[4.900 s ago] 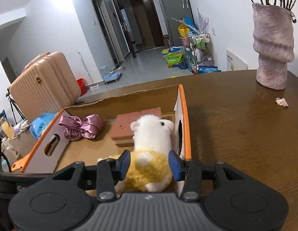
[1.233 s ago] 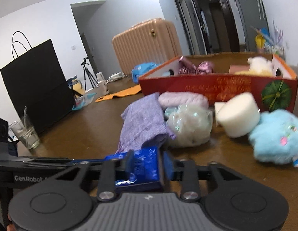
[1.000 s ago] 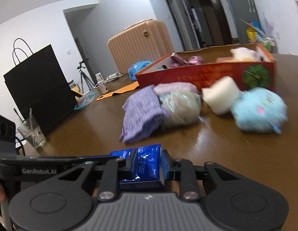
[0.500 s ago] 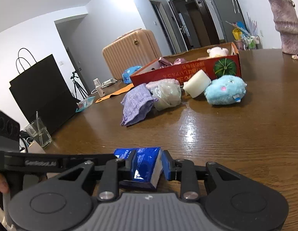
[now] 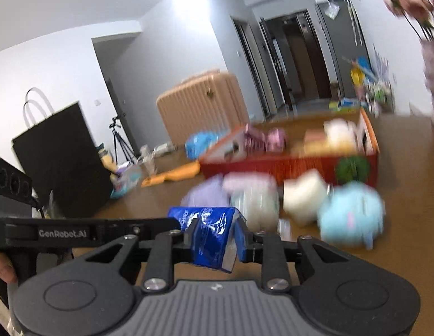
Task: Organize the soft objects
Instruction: 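Carry the tissue pack into the box and open both grippers, then withdraw both grippers from the box back toward the pile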
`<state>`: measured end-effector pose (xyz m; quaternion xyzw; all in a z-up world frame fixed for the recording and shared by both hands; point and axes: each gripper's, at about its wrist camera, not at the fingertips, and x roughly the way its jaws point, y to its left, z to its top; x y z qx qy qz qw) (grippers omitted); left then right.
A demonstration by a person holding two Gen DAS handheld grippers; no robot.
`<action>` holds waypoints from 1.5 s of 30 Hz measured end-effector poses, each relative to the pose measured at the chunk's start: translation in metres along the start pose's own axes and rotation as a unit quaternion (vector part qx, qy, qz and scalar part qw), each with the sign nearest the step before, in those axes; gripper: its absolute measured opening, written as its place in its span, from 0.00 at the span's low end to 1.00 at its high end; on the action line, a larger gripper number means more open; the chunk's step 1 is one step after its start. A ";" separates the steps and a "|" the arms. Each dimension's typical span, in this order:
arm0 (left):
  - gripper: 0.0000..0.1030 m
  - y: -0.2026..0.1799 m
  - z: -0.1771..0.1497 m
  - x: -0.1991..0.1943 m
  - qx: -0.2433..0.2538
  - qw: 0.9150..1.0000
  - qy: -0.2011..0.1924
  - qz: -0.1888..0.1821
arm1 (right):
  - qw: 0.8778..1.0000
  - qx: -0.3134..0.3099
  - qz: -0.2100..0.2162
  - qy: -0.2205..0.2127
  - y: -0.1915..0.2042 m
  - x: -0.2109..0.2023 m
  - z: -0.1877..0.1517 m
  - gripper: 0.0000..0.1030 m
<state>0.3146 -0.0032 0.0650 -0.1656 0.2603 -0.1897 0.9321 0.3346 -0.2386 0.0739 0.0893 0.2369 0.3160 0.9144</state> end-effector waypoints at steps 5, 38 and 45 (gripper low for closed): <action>0.26 0.031 0.077 0.051 -0.007 1.000 -0.008 0.012 | 1.000 0.021 0.005 -0.001 -0.021 0.064 0.068 0.24; 0.45 0.044 0.127 0.049 0.095 0.985 0.006 0.144 | 0.995 0.029 -0.085 0.035 -0.051 0.092 0.131 0.51; 0.56 0.009 0.114 -0.017 0.121 0.982 -0.024 0.143 | 0.991 -0.013 -0.132 -0.030 -0.038 -0.017 0.125 0.58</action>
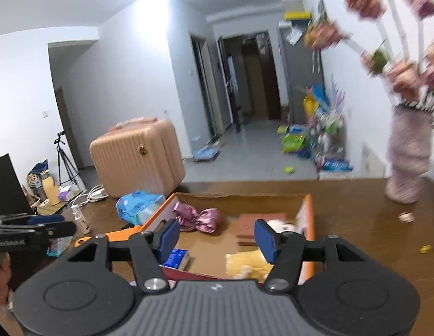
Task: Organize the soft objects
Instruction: 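Withdraw both grippers from the box back toward the pile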
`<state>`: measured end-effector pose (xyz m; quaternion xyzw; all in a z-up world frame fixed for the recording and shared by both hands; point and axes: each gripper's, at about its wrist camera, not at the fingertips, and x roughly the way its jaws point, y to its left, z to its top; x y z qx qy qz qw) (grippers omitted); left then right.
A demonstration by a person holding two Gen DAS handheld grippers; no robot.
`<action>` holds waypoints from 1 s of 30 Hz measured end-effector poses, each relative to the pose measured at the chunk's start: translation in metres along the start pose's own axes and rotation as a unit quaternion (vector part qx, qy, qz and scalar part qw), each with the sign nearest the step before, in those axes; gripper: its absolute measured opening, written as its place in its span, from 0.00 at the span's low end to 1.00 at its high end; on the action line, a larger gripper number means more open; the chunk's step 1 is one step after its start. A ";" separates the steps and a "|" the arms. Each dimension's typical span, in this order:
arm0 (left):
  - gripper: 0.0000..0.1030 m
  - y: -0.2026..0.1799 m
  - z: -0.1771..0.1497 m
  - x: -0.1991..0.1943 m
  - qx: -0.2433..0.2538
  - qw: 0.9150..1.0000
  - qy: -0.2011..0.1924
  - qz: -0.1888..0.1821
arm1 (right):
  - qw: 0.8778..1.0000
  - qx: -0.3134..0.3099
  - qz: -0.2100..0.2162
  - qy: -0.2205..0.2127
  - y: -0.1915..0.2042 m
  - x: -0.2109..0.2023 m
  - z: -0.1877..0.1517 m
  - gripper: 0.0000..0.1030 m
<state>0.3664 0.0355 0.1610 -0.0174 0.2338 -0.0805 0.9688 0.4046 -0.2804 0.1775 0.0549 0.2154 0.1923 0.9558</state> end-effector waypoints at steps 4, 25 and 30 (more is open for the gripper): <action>0.59 -0.011 -0.002 -0.024 0.001 1.000 -0.015 -0.006 | 1.000 -0.005 -0.003 -0.018 0.000 -0.033 -0.004 0.59; 0.69 -0.002 -0.171 -0.108 -0.114 0.992 0.024 -0.038 | 1.000 -0.003 0.023 -0.019 0.042 -0.118 -0.184 0.69; 0.71 0.015 -0.162 -0.083 -0.107 0.994 0.027 -0.024 | 1.000 0.003 0.030 0.004 0.056 -0.093 -0.194 0.69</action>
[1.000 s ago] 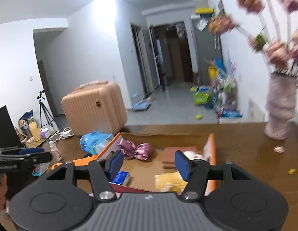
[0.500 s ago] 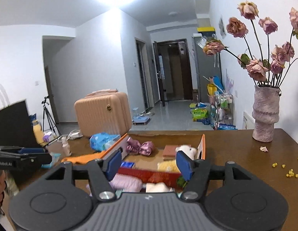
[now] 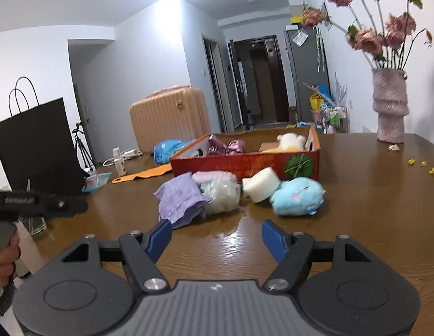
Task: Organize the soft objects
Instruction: 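Withdraw both grippers from the box back toward the pile, then close both grippers together on the purple drawstring bag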
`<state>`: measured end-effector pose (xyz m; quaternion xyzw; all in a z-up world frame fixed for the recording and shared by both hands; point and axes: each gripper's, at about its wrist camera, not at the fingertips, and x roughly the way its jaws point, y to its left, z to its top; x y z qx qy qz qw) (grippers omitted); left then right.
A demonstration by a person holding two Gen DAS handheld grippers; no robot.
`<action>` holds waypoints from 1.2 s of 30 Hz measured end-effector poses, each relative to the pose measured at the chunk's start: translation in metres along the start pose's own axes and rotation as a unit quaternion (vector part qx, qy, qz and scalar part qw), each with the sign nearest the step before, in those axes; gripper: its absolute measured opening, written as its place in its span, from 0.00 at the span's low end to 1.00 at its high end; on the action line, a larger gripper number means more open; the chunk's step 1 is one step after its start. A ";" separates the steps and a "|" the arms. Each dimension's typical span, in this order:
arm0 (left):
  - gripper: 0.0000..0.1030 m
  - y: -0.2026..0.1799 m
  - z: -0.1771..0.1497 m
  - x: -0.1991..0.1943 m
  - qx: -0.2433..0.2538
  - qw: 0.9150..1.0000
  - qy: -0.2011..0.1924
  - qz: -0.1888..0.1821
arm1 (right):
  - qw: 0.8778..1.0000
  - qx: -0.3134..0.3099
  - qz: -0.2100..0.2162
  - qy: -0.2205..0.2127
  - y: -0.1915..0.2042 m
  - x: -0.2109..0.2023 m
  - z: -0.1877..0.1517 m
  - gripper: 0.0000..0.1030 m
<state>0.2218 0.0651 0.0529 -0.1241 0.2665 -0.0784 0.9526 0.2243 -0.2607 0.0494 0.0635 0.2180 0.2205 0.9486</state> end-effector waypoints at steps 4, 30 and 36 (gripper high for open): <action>0.72 0.008 0.015 0.044 0.024 1.000 0.012 -0.009 | 1.000 0.006 0.004 0.027 0.010 0.040 0.000 0.69; 0.35 0.037 0.009 0.101 -0.070 0.984 0.095 -0.134 | 0.987 0.050 0.104 0.110 0.017 0.121 0.017 0.09; 0.29 -0.022 -0.039 0.063 -0.052 0.984 0.108 -0.131 | 0.991 0.032 0.048 0.119 -0.002 0.068 0.001 0.10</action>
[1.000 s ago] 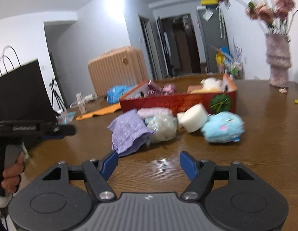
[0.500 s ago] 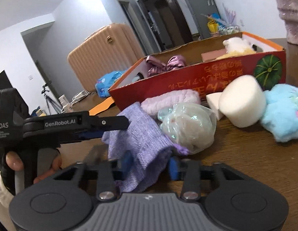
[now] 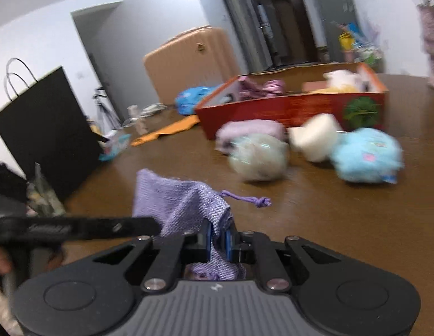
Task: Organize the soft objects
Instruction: 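Close both grippers together on the purple drawstring bag, then carry the purple bag into the box and open both grippers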
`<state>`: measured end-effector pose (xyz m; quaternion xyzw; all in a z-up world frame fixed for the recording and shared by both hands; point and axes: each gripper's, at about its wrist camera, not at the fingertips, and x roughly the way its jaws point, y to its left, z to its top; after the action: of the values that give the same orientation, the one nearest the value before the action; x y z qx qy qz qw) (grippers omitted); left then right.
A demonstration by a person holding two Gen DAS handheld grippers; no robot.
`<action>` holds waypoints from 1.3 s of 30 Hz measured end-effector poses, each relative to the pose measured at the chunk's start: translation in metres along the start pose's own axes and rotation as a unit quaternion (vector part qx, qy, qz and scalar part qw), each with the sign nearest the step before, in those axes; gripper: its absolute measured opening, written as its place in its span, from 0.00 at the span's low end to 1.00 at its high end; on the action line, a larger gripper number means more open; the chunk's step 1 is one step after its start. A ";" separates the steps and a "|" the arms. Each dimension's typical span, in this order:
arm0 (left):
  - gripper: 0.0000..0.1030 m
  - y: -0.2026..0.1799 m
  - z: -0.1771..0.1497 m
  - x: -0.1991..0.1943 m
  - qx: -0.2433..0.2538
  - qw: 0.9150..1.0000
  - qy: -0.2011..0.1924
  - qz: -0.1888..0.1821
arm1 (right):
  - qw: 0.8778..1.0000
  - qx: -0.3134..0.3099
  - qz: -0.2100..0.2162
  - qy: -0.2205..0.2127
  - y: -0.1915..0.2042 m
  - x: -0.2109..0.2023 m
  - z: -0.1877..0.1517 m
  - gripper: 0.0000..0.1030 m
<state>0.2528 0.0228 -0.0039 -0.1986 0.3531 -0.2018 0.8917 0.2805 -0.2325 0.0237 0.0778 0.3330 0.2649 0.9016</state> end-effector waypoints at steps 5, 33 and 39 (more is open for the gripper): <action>0.28 -0.029 -0.013 0.007 0.036 0.999 0.008 0.023 | 0.999 -0.016 -0.038 -0.027 0.010 -0.015 -0.017 0.10; 0.08 -0.016 0.202 0.037 0.053 0.996 -0.077 0.003 | 0.993 -0.084 0.000 -0.081 0.003 0.047 0.178 0.10; 0.08 0.033 0.263 0.144 0.028 0.997 -0.009 0.075 | 0.997 -0.066 -0.034 0.021 -0.031 0.174 0.260 0.10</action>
<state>0.5432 0.0342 0.0773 -0.1480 0.3534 -0.1422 0.9127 0.5715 -0.1575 0.1154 0.0015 0.3358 0.2574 0.9061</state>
